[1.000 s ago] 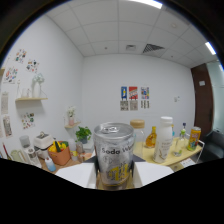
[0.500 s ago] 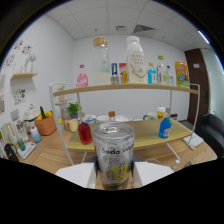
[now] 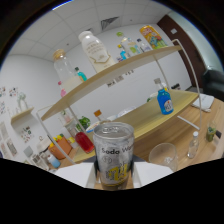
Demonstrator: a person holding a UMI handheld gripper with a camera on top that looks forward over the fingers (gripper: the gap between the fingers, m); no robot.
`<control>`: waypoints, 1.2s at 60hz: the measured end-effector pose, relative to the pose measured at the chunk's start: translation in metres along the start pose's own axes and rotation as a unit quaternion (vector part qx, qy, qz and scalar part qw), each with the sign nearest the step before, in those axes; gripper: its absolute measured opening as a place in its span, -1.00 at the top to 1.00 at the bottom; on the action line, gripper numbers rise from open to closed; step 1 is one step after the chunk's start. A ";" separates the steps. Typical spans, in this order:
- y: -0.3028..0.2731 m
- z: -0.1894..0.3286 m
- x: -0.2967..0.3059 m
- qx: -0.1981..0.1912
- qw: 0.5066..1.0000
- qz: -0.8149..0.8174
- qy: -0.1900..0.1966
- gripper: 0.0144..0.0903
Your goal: Make me a cup of Mojito.
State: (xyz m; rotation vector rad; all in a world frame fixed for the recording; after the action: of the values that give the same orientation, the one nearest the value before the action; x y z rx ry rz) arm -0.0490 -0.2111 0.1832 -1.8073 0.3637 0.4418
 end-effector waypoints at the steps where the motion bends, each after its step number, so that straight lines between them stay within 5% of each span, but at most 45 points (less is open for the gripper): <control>1: -0.002 0.000 -0.001 0.001 1.000 0.020 -0.003 0.02; 13: -0.021 0.001 -0.003 0.007 0.956 0.288 -0.052 0.02; 45: -0.052 -0.001 0.012 0.048 0.683 0.710 -0.163 0.03; 60: -0.059 -0.003 0.004 0.046 0.702 0.690 -0.168 0.02; 72: -0.079 -0.016 -0.013 0.073 0.891 0.433 -0.116 0.02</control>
State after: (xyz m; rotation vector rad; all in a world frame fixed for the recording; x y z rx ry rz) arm -0.0222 -0.2051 0.2600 -1.3416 1.0109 1.2032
